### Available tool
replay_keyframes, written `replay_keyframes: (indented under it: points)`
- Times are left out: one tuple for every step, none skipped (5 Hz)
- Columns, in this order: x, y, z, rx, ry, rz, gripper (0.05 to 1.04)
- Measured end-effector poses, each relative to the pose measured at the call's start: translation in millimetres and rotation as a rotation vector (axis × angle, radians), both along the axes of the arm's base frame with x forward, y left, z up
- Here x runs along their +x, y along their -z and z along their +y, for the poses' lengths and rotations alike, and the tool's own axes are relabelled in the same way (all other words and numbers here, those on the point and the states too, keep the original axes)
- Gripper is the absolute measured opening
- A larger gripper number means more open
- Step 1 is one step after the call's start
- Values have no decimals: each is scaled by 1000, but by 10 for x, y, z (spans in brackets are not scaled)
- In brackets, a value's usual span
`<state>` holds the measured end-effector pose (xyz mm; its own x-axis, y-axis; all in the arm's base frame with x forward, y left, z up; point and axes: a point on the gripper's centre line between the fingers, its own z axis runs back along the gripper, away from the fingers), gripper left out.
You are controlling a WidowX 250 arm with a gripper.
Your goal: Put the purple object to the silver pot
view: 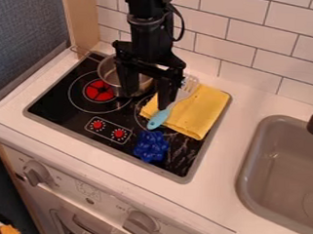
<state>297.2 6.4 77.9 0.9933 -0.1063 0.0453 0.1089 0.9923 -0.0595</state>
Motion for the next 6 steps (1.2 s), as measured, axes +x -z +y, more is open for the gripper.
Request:
replay_keyframes:
  points:
    - [-25, 78, -5, -1, -1, 22, 1000]
    - [-178, 291, -124, 8, 32, 32, 1000]
    - [-249, 382, -248, 22, 66, -8, 1000]
    - [-251, 436, -273, 39, 60, -38, 1000]
    - [-250, 557, -267, 53, 43, -14, 1000]
    - [-260, 627, -284, 43, 30, 26, 945]
